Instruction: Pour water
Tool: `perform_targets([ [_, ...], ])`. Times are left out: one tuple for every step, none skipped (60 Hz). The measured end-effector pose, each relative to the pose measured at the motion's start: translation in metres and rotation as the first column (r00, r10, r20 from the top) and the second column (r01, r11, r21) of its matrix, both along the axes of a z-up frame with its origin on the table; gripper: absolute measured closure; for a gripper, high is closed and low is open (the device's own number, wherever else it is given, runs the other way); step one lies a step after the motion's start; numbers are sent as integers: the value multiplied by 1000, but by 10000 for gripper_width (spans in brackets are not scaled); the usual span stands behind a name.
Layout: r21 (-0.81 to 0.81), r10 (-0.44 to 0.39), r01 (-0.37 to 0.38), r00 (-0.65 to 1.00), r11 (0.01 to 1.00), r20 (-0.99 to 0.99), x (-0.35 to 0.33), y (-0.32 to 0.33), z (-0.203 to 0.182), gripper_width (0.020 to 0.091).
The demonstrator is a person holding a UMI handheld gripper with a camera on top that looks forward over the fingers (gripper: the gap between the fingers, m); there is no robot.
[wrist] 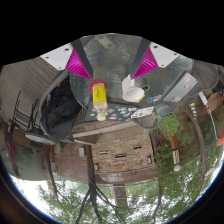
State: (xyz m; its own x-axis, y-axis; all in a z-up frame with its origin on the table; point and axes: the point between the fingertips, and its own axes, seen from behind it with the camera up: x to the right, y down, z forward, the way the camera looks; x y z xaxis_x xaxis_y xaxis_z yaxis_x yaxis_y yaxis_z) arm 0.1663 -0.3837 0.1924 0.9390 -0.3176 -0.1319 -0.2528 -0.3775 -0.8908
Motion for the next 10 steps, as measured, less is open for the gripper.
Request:
perform_targets([
  [-3,1,-1,1000,1000,2,-8,-11,6,265],
  [-7,2,-2,1000,1000,4,-17,-22,12,265],
  [-11,1,-1,1000,1000,8,-22,-33,15,266],
  [-17,-3,3,1000,1000,11,-30,-41,19,265],
  [-21,-7,7,1000,1000,16,-37,-52,25,265],
  [-21,-11,11,1000,1000,21,-44,-63,31,265],
  [-18,-15,16,1000,1000,24,-51,-73,38,265],
  [-15,-19,19,1000,1000,24,-59,-82,44,266],
  [-16,-23,23,1000,1000,20,-67,-90,48,265],
  [-19,-27,28,1000,999,13,-75,-100,53,267],
])
